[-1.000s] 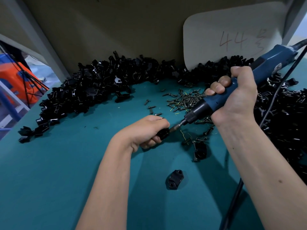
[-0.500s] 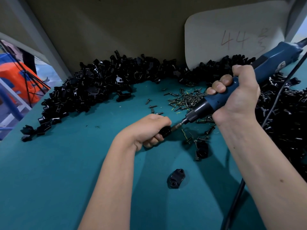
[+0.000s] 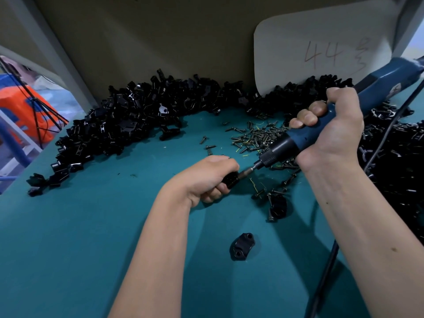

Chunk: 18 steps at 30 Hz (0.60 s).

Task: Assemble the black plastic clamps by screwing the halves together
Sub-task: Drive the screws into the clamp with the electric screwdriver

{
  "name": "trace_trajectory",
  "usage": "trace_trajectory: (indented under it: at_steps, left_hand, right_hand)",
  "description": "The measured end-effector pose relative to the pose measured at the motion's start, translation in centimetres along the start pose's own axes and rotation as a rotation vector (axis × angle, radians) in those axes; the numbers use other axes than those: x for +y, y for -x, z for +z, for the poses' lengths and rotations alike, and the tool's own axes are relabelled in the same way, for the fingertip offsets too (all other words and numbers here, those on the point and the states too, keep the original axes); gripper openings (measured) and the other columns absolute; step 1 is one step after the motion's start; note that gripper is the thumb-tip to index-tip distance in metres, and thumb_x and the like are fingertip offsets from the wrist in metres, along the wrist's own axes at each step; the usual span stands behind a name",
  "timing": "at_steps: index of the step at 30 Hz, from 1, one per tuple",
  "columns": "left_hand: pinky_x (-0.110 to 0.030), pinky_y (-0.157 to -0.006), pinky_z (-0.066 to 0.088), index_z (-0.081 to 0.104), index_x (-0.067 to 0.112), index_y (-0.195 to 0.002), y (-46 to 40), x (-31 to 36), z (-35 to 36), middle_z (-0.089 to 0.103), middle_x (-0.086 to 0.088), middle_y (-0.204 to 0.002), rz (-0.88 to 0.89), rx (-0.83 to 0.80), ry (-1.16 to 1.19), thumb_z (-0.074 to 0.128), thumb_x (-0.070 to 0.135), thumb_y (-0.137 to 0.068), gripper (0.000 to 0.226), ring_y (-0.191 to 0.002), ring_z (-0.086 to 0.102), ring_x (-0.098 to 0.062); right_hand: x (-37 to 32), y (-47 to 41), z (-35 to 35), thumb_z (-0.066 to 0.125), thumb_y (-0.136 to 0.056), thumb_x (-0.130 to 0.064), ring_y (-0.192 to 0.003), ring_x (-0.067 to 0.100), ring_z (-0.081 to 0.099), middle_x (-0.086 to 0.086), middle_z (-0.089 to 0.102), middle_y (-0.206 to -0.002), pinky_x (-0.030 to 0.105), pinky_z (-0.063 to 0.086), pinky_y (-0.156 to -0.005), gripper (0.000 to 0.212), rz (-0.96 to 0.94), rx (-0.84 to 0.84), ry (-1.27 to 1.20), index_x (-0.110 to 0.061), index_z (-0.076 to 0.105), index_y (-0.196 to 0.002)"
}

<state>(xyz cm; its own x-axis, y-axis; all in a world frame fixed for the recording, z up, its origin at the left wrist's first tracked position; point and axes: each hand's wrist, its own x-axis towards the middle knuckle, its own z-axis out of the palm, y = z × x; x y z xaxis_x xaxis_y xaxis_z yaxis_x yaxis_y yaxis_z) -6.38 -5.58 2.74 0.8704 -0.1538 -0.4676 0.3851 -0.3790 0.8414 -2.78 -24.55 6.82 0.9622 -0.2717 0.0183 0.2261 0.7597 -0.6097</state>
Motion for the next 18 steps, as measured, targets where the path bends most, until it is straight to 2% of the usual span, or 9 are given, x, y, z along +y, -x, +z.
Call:
trace_trajectory:
  at_steps: [4,7,10,13,16,18]
  left_hand:
    - [-0.016,-0.041,0.018,0.046,0.026,-0.078,-0.1,0.0,0.1,0.043,0.005,-0.051,0.082,0.074,-0.051,0.048,0.028,-0.097,0.019,-0.04,0.026,-0.011]
    - [-0.015,-0.041,0.017,0.047,0.027,-0.075,0.1,-0.3,-0.1,0.041,0.005,-0.053,0.172,0.053,0.042,0.049,0.029,-0.101,0.026,-0.041,0.024,-0.01]
    - [-0.014,-0.041,0.017,0.05,0.027,-0.076,0.5,-0.8,-1.0,0.04,0.006,-0.055,0.253,0.028,0.105,0.049,0.026,-0.106,0.03,-0.041,0.024,-0.008]
    - [-0.016,-0.039,0.025,0.055,0.025,-0.081,0.7,-1.5,-1.9,0.049,0.003,-0.061,0.269,0.064,-0.024,0.059,0.03,-0.104,0.024,-0.043,0.036,-0.007]
    - [-0.018,-0.04,0.03,0.056,0.015,-0.091,0.6,-1.6,-1.8,0.052,0.005,-0.059,0.28,0.046,-0.065,0.072,0.042,-0.094,0.032,-0.045,0.04,-0.009]
    - [-0.018,-0.04,0.029,0.053,0.01,-0.094,0.6,-1.4,-1.5,0.053,0.003,-0.058,0.283,0.001,-0.052,0.077,0.05,-0.082,0.048,-0.043,0.04,-0.011]
  right_hand:
    - [0.1,0.0,0.5,0.058,-0.092,-0.01,-0.049,0.014,0.036,-0.001,0.041,-0.062,0.027,0.037,-0.05,0.023,-0.037,0.043,0.014,-0.013,0.035,-0.094]
    - [-0.4,-0.4,0.1,0.063,-0.094,-0.018,-0.048,0.011,0.038,-0.004,0.043,-0.061,0.025,0.038,-0.049,0.025,0.02,0.067,-0.084,-0.018,0.04,-0.085]
    - [-1.2,-0.9,-0.8,0.068,-0.091,-0.029,-0.047,0.007,0.041,-0.009,0.045,-0.06,0.022,0.039,-0.049,0.029,0.138,0.027,-0.295,-0.021,0.047,-0.072]
    - [-1.8,-1.2,-1.2,0.072,-0.088,-0.03,-0.047,0.007,0.044,-0.009,0.047,-0.059,0.021,0.041,-0.05,0.034,0.137,0.087,-0.403,-0.018,0.049,-0.067]
    - [-1.3,-1.0,-0.7,0.071,-0.092,-0.03,-0.048,0.009,0.043,-0.007,0.047,-0.061,0.023,0.04,-0.051,0.027,0.057,0.155,-0.256,-0.017,0.048,-0.086]
    - [-0.8,-0.8,-0.3,0.072,-0.092,-0.028,-0.049,0.011,0.042,-0.005,0.047,-0.063,0.024,0.04,-0.052,0.036,0.029,0.18,-0.215,-0.016,0.041,-0.106]
